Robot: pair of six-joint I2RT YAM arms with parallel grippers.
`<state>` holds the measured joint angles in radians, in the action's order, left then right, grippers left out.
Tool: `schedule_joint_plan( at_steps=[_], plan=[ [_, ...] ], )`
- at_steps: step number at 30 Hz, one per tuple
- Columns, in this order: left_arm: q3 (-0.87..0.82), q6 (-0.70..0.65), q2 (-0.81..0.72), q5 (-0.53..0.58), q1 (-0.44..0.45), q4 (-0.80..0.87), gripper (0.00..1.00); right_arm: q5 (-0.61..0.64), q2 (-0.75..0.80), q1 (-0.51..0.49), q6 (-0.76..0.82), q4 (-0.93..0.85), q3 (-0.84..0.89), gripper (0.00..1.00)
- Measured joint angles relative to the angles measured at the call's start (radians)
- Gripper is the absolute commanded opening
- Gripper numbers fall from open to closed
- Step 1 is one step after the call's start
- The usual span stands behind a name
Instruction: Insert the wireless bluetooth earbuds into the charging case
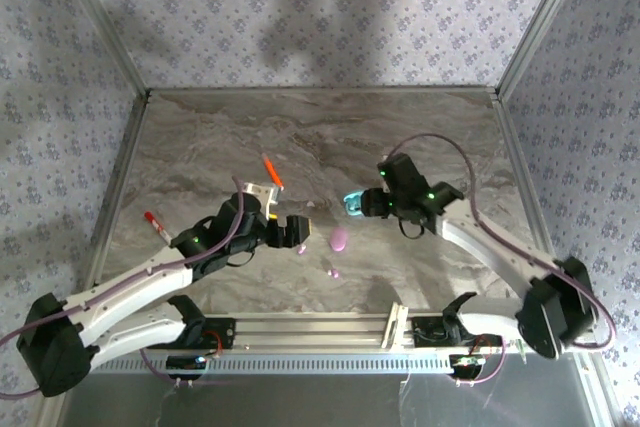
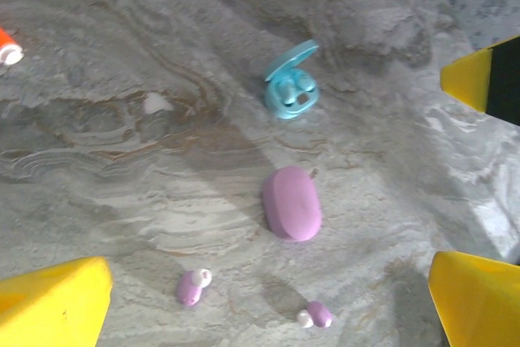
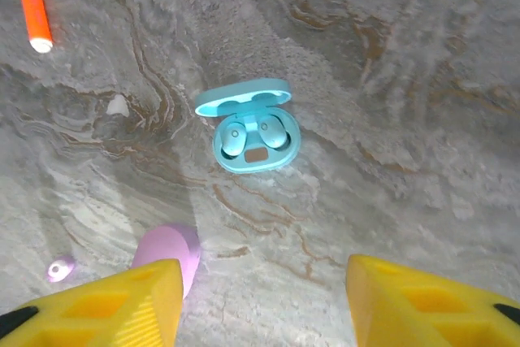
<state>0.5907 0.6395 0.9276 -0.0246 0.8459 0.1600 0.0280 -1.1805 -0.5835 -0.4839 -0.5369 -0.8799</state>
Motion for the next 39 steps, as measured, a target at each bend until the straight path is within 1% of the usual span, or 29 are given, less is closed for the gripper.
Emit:
schedule_joint_plan(
  at_steps=[2, 8, 11, 16, 24, 27, 31, 34, 39],
  plan=[
    [-0.012, -0.004, -0.04, 0.016, 0.034, -0.003, 1.0, -0.032, 0.1, 0.029, -0.006, 0.008, 0.059, 0.66],
    [-0.069, -0.005, -0.126, 0.05, 0.094, -0.003, 1.0, -0.145, 0.331, 0.105, -0.016, 0.015, 0.187, 0.68],
    [-0.096, 0.006, -0.141, 0.056, 0.1, -0.004, 1.0, -0.203, 0.412, 0.147, -0.026, 0.014, 0.241, 0.69],
    [-0.12, 0.025, -0.139, 0.056, 0.1, 0.0, 1.0, -0.286, 0.483, 0.212, -0.045, 0.01, 0.301, 0.68],
    [-0.116, 0.035, -0.08, 0.058, 0.1, 0.002, 1.0, -0.371, 0.484, 0.273, -0.058, 0.012, 0.336, 0.68],
    [-0.096, 0.035, -0.035, 0.063, 0.1, 0.003, 1.0, -0.398, 0.451, 0.296, -0.058, 0.021, 0.338, 0.68],
    [-0.017, 0.026, 0.058, 0.063, 0.097, 0.0, 1.0, -0.43, 0.391, 0.323, -0.054, 0.042, 0.338, 0.68],
    [0.048, 0.013, 0.14, 0.037, 0.074, -0.009, 1.0, -0.449, 0.346, 0.341, -0.047, 0.068, 0.339, 0.67],
    [0.158, -0.01, 0.299, -0.033, -0.007, -0.021, 1.0, -0.484, 0.243, 0.369, -0.034, 0.132, 0.339, 0.65]
  ],
)
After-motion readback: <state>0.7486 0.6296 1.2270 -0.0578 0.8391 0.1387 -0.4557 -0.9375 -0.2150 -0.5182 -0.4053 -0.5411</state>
